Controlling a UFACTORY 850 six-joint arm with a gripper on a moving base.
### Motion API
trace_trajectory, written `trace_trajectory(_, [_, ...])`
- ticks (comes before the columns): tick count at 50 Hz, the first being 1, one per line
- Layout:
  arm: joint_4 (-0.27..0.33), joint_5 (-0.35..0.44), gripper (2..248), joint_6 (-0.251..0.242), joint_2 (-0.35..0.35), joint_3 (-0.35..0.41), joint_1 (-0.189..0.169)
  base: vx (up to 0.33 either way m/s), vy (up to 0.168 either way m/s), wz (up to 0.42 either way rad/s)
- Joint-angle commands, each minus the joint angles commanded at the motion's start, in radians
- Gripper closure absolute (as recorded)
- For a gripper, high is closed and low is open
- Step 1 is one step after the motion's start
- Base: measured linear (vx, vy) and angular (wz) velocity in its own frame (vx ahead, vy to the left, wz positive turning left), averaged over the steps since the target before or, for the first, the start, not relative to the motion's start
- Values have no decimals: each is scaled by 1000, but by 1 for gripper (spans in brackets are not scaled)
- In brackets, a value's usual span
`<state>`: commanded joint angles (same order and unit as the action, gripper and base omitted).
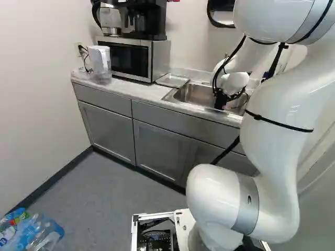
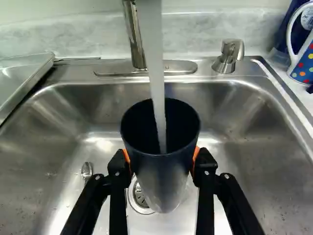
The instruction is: Rinse the cup and place it in the tray
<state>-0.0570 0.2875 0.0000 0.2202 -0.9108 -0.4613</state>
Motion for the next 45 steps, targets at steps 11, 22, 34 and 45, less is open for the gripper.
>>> trace_trajectory(11, [0,0,124,0,0,0,0,0,0,0])
trace_trajectory(22, [0,0,124,0,0,0,0,0,0,0])
trace_trajectory(34, [0,0,124,0,0,0,0,0,0,0])
trace_trajectory(45, [0,0,124,0,0,0,0,0,0,0])
